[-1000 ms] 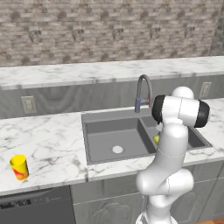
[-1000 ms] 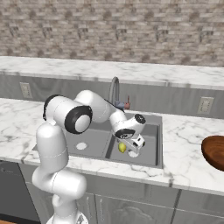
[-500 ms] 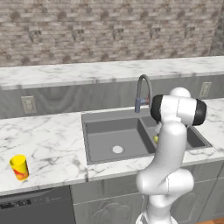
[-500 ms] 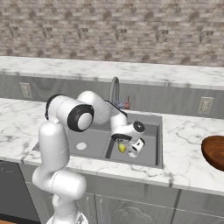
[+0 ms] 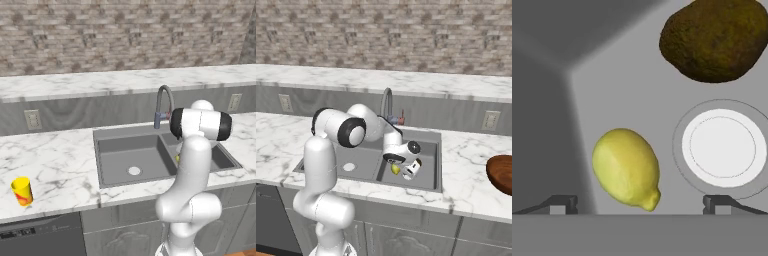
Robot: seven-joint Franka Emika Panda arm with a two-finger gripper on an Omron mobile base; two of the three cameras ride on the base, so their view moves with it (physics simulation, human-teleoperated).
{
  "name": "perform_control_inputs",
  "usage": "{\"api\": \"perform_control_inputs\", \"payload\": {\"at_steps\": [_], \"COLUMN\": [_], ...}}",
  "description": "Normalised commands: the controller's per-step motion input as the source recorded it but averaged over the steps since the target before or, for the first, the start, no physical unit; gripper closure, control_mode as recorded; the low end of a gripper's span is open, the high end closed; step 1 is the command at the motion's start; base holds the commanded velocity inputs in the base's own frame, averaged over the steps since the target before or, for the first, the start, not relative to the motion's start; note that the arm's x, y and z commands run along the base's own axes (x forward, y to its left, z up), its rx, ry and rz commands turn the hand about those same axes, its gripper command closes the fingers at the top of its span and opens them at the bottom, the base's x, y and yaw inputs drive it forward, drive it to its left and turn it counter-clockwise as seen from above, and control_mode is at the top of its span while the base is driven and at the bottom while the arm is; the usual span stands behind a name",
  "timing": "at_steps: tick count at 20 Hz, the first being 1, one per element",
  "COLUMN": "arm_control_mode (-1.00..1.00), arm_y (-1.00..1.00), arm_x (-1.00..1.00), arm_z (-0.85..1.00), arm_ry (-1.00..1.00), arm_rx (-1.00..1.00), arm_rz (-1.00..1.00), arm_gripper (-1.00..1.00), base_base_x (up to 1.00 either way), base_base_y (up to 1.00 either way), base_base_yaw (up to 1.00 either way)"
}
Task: Remove the lemon and avocado from the sink. Then move the bowl and cup from the counter to the sink for washing.
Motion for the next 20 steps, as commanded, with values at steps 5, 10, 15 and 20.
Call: {"api": "perform_control_inputs", "payload": {"at_steps": [5, 10, 15, 20], "arm_control_mode": [-1.0, -1.0, -1.0, -1.0], "arm_y": [-0.05, -0.01, 0.0, 0.0], "arm_x": [0.21, 0.14, 0.1, 0.1], "arm_z": [-0.05, -0.06, -0.09, -0.08], "arm_ry": [0.0, 0.03, 0.05, 0.02], "arm_rx": [0.0, 0.01, 0.04, 0.03], "arm_rz": [0.0, 0.0, 0.0, 0.0], "arm_gripper": [-1.0, -1.0, -1.0, -1.0], "base_base_x": [0.0, 0.0, 0.0, 0.0], "base_base_y": [0.0, 0.0, 0.0, 0.0], "base_base_yaw": [0.0, 0.0, 0.0, 0.0]}}
